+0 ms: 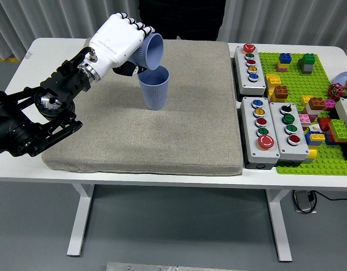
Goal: Pick cup pour cup place
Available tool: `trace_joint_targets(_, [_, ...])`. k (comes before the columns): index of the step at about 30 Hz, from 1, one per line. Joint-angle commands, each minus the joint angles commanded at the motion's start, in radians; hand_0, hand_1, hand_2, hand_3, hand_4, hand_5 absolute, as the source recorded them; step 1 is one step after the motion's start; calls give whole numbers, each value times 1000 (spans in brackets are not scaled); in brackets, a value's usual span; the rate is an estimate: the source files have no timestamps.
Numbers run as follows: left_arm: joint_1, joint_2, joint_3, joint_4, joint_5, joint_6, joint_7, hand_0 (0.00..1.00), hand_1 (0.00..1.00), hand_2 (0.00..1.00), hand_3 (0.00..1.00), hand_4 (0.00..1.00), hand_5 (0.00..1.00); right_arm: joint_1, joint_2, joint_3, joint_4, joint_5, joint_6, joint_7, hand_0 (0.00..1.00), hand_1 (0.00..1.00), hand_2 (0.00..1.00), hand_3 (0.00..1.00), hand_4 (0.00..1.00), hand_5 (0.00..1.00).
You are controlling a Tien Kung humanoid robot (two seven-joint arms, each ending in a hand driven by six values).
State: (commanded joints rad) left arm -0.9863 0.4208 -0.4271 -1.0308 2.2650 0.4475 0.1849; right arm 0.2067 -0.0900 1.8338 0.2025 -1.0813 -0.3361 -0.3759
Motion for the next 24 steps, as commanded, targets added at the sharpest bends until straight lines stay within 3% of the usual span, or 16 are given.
trace_joint_targets(15, [-2, -3, 4, 22, 4, -3, 6, 496, 465, 505, 501, 733, 232, -2, 0, -2, -1, 3, 1, 3, 670, 611, 558, 557, 2, 183])
trace_joint_targets(24, [-44, -2, 86, 39, 4, -76, 61, 497, 469, 509, 502, 729, 226, 4, -1, -5, -1, 9, 0, 3, 670, 611, 558, 557, 2, 183])
